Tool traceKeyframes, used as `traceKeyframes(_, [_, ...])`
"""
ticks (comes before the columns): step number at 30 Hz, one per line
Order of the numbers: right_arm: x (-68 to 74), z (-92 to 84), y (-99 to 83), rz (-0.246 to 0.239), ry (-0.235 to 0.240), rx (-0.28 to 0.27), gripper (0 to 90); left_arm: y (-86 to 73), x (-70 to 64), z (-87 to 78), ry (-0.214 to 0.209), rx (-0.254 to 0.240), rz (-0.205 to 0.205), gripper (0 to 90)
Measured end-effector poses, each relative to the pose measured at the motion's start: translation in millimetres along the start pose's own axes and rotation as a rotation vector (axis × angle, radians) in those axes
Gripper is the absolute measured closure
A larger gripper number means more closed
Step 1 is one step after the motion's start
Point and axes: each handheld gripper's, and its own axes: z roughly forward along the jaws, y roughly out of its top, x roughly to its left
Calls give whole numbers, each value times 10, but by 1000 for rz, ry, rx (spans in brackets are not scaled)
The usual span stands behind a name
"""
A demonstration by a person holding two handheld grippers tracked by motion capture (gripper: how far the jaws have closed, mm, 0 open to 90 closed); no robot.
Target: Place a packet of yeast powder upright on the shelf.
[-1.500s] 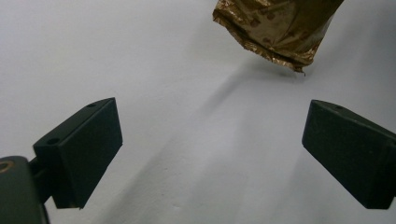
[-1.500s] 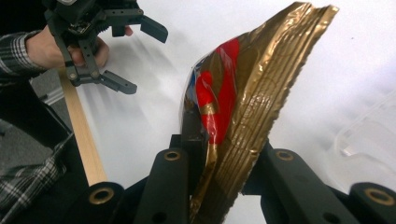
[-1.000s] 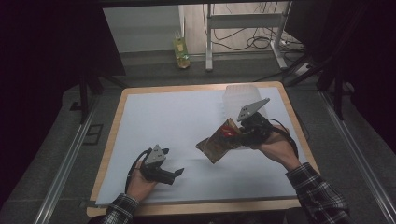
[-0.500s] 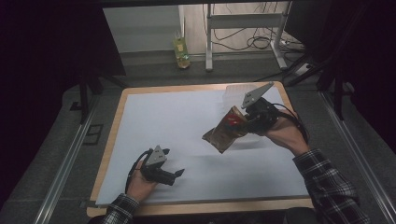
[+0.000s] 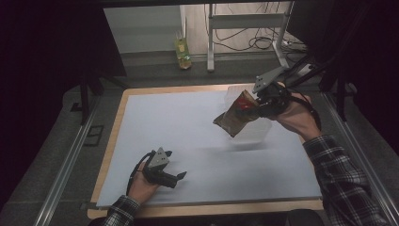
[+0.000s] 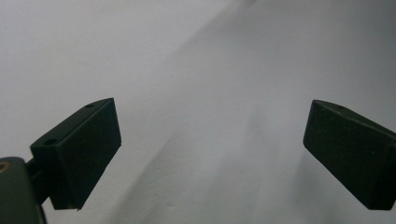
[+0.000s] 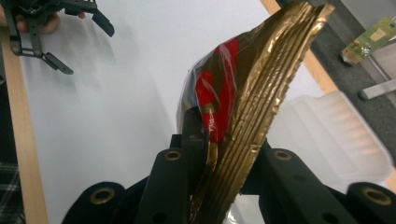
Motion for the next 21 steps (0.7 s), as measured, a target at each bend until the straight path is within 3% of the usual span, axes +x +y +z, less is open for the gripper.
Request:
traceKeyframes(15, [-403, -176, 17, -75, -59, 34, 773, 2, 4, -7, 3, -5, 4, 43])
traceKeyframes(17, [-477, -193, 18, -105, -62, 52, 773, 1, 6, -7, 7, -12, 4, 41])
traceKeyframes(21, [-571, -199, 11, -119, -64, 60, 773, 1, 16, -15, 11, -35, -1, 30])
